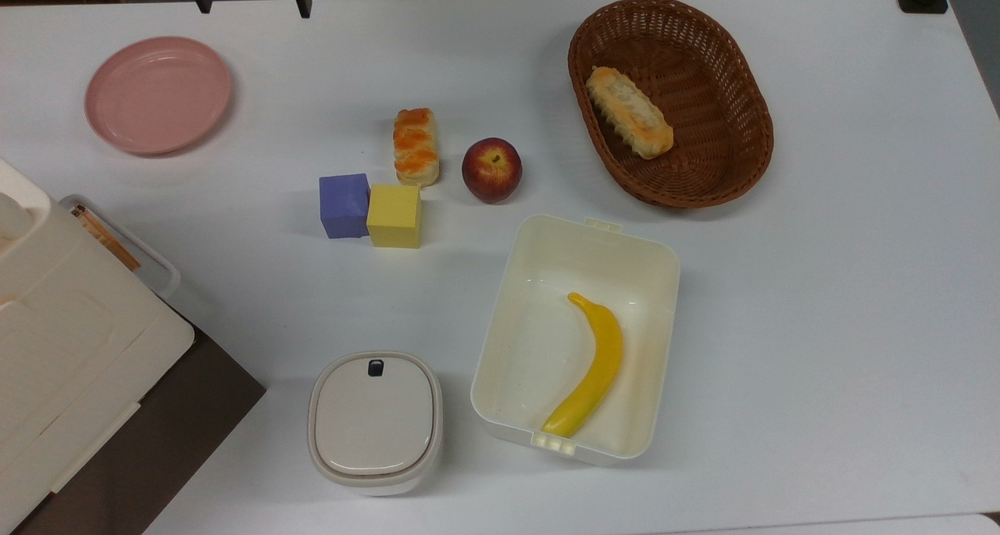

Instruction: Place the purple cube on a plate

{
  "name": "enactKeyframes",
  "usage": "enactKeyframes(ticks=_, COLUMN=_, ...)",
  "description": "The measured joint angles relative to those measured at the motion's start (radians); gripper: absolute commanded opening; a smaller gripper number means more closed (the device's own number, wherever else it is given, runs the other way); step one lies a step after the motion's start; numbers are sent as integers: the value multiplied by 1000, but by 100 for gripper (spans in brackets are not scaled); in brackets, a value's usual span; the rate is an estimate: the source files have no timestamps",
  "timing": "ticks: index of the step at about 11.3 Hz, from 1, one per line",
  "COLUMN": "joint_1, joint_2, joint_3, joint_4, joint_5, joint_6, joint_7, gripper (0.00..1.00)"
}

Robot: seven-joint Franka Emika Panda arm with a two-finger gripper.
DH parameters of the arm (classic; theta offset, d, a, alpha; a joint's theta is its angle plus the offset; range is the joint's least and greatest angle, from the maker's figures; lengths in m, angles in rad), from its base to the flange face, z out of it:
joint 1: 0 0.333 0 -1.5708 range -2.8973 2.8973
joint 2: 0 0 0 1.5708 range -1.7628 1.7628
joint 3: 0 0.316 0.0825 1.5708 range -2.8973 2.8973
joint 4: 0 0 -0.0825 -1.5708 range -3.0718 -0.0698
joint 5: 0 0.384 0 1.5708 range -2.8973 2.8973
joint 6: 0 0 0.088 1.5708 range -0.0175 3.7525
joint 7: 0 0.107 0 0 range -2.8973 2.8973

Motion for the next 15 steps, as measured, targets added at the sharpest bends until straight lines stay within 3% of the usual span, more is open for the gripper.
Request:
enactKeyframes(ticks=5, joint_1=3, joint_2=15, joint_3=2, joint_4=0, joint_5=1, joint_6=44, joint_7=-39, gripper=100)
enactKeyframes(ticks=8, joint_1=5, joint_2=15, joint_3=3, joint_4=0, joint_5=1, joint_6=44, joint_7=-150, gripper=100)
enactKeyframes(ticks=15, joint_1=4, joint_2=12, joint_3=-2, joint_4=0, joint_5=1, joint_6=20, joint_7=-154, gripper=100)
